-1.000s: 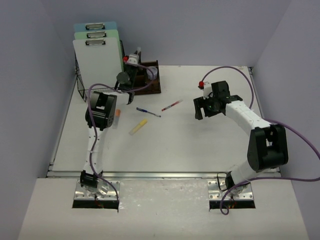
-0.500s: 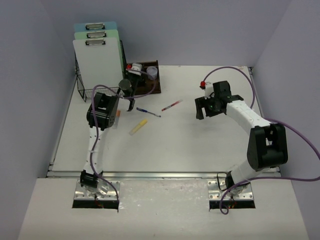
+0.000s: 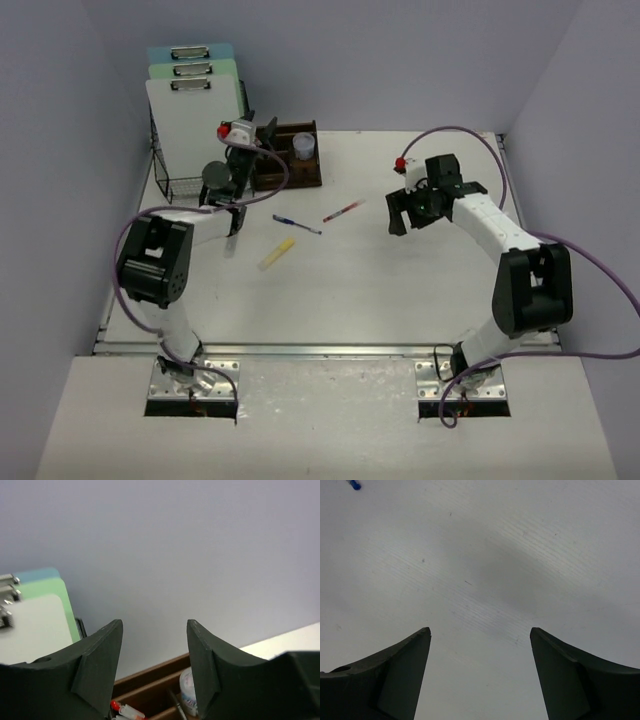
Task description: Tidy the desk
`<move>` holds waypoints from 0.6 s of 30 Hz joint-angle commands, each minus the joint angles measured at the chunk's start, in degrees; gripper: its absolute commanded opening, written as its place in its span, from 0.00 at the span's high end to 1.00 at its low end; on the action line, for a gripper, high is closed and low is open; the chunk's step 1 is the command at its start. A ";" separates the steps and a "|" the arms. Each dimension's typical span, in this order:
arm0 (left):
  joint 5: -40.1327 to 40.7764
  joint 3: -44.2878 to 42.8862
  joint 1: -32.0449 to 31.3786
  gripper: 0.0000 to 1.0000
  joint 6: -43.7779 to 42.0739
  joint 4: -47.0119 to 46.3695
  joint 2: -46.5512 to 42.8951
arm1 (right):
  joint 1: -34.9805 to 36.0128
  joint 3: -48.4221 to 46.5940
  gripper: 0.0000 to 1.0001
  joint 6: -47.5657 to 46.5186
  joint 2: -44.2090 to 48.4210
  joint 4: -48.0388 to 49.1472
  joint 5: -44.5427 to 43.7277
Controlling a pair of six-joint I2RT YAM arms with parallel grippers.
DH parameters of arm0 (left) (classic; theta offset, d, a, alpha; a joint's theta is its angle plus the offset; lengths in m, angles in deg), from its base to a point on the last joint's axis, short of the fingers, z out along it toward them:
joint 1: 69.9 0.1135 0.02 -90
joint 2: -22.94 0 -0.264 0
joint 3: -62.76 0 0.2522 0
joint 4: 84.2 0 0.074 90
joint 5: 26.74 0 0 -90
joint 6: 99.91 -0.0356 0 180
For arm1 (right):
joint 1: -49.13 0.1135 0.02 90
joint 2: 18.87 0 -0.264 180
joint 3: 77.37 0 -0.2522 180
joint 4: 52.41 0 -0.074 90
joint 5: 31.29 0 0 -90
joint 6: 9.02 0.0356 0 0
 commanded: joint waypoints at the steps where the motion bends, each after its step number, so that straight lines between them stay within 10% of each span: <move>1: -3.64 10.03 0.36 0.50 7.89 -13.31 -15.30 | 0.37 -8.28 0.18 -13.22 -4.43 -3.05 4.53; 11: -23.94 11.08 1.85 0.34 11.86 40.38 -34.06 | 6.47 -28.92 0.23 -37.65 -20.38 -10.37 7.01; 18: -29.98 7.26 1.94 0.16 10.89 59.20 -37.18 | 12.86 -40.06 0.30 -48.46 -31.06 -13.29 10.43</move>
